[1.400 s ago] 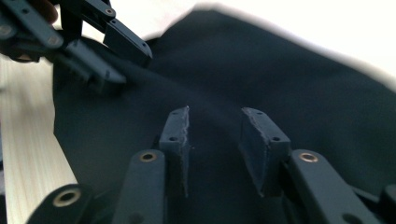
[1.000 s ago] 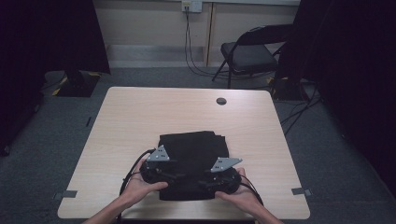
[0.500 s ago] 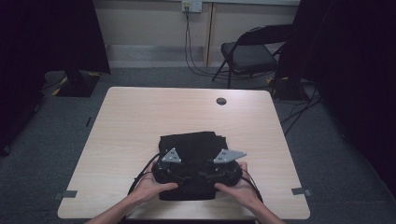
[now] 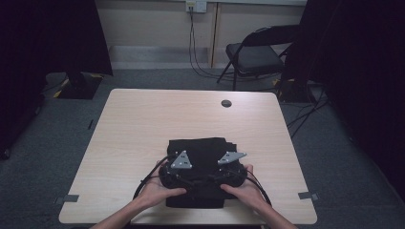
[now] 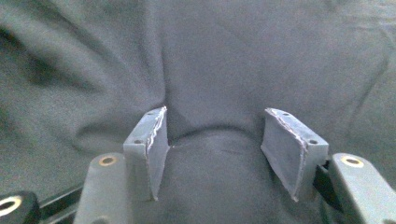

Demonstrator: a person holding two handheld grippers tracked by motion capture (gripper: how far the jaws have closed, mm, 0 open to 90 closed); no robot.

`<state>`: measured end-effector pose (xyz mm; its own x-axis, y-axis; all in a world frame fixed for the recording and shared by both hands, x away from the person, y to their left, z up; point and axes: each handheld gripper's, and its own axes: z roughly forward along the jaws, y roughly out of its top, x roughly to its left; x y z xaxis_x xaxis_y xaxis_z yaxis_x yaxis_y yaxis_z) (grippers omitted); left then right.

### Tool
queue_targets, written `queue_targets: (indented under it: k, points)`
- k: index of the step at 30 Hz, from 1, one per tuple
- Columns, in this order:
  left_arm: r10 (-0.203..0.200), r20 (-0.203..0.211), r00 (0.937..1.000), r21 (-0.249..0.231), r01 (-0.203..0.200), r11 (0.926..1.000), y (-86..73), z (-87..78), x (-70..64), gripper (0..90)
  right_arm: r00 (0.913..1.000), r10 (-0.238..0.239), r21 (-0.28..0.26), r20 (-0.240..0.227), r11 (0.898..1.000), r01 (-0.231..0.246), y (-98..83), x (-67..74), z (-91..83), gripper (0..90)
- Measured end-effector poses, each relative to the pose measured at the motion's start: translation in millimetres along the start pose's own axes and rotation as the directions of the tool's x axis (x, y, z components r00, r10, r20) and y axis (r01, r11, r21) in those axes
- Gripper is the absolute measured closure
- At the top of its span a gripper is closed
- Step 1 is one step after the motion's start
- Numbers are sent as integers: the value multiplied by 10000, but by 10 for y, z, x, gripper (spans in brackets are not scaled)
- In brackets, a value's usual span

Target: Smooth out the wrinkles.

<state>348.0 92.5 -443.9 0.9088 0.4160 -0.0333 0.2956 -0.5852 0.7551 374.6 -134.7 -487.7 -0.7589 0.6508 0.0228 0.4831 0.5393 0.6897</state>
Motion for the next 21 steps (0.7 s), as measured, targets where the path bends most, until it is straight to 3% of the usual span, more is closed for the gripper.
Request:
queue_targets:
  k: [2,4,6,9,11,15,18,21]
  points:
    - [-30,621,9981,-81,35,10000,6,32,-85,374,9999,107,90,77,9999,-108,-22,20,-32,403]
    - [-70,1083,9941,266,41,9996,-53,121,-132,370,9999,107,198,79,9997,-108,-33,26,-72,402]
    - [-176,887,9959,669,117,9977,-134,206,-130,356,10000,83,37,-23,10000,-83,-8,-20,-124,341]
    - [-402,943,9947,645,342,9973,-223,283,-88,333,10000,70,-721,-40,9974,-72,121,-144,-176,304]
    - [-525,1072,9928,609,461,9971,-228,312,-65,323,9984,264,-1120,-493,9932,-317,272,-266,-159,251]
    - [-281,1113,9934,693,205,9974,-229,316,-61,320,9980,-48,-1350,-623,9908,-37,603,-462,78,208]
    - [-256,1052,9941,687,185,9975,-233,313,-71,320,9973,-326,-845,-657,9961,270,826,-603,413,184]
    - [-288,991,9947,643,225,9977,-240,314,-80,320,9956,-243,-469,-909,9987,201,934,-674,656,185]
